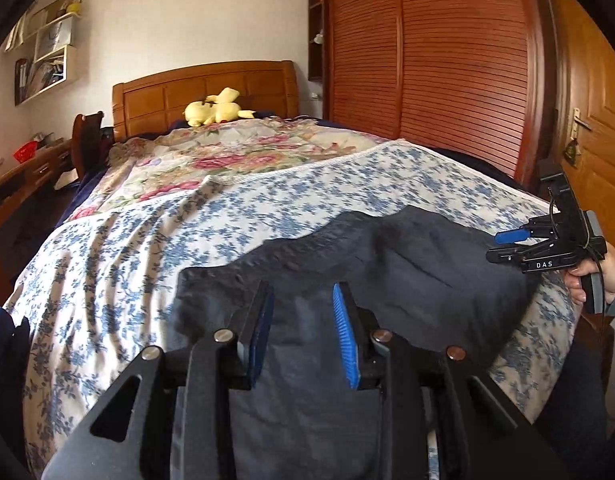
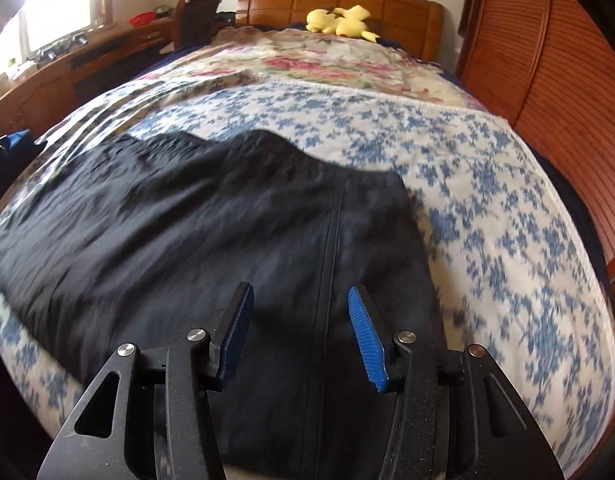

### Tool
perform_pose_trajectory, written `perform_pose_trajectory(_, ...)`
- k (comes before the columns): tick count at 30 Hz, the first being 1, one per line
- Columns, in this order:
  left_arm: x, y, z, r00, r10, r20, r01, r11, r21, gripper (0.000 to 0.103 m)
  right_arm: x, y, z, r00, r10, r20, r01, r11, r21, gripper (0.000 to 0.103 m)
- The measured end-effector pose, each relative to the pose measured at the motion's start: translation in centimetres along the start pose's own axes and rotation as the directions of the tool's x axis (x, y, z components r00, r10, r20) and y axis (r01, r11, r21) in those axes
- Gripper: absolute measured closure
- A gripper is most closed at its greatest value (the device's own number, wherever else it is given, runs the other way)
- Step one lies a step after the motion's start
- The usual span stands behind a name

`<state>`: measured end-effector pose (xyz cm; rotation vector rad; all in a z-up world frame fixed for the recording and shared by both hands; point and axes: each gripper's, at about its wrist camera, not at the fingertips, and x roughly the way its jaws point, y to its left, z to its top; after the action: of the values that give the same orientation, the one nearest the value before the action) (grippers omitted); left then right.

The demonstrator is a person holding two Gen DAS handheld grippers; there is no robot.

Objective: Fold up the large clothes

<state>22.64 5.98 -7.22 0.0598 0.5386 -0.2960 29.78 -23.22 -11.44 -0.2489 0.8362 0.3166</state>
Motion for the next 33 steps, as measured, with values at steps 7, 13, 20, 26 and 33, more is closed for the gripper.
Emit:
perform_pose_trajectory(7,-0.4,-3.4,-1.1,0.999,-0.044,-0.012,0.044,0.999,0.014,0.074,-2.0,-2.1,-3.2,0.999,-0.036,-0.018,0.037,0.997,0.070,0.053)
perform_pose_trajectory(13,0.2,-6.3,-1.9,0.996,-0.077,-0.039,0.079,0.996,0.035,0.074,-4.4,-2.3,-4.4,0.999,-0.040,0.002,0.040,0.995,0.087,0.053)
perform_pose_trajectory(20,1.1,-8.8,-2.7,0.992,-0.107,-0.071,0.111,0.993,0.049,0.074,-4.8,-2.2,-4.8,0.998,-0.060,0.008,0.059,0.995,0.086,0.053)
perform_pose_trajectory(26,2.5,-10.4,-3.7,0.987,-0.106,-0.122,0.116,0.990,0.075,0.073,-4.3,-2.6,-4.8,0.998,-0.067,0.012,0.066,0.992,0.105,0.053)
perform_pose_trajectory(33,4.4,-10.0,-5.2,0.978,-0.094,-0.184,0.106,0.993,0.054,0.073,-2.8,-3.3,-4.5,0.996,-0.093,-0.002,0.092,0.987,0.131,0.053)
